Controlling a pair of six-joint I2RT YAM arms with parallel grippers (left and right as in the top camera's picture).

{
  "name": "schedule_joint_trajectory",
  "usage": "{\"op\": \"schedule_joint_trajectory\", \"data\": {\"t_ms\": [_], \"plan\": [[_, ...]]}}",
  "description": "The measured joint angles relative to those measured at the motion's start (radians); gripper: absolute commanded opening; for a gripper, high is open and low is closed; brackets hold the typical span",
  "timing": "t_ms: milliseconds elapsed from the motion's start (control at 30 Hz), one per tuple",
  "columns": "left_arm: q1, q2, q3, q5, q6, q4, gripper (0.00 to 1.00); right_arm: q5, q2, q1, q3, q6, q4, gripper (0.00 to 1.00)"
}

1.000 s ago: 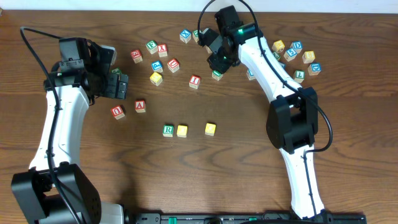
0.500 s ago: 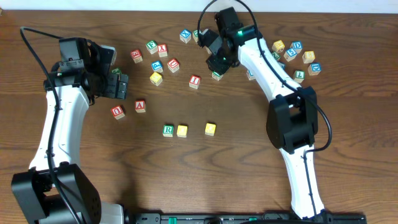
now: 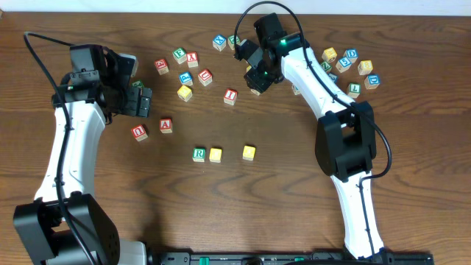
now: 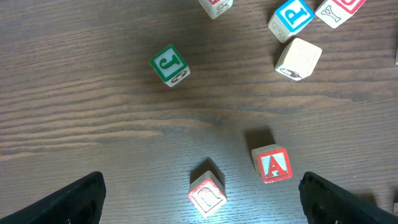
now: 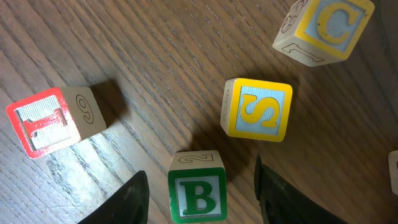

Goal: Spell out ROBOT

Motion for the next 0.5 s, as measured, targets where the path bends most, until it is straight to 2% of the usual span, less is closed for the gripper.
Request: {"op": "schedule_joint_trajectory", "data": {"t_ms": [333, 500], "plan": [[0.000, 0.000, 0.000, 0.000, 0.000, 0.000, 0.98, -0.004, 0.000, 0.000, -0.044, 0.000, 0.016, 0.49], [0.000, 0.000, 0.000, 0.000, 0.000, 0.000, 0.98, -0.004, 0.000, 0.000, -0.058, 0.000, 0.026, 0.42]]}}
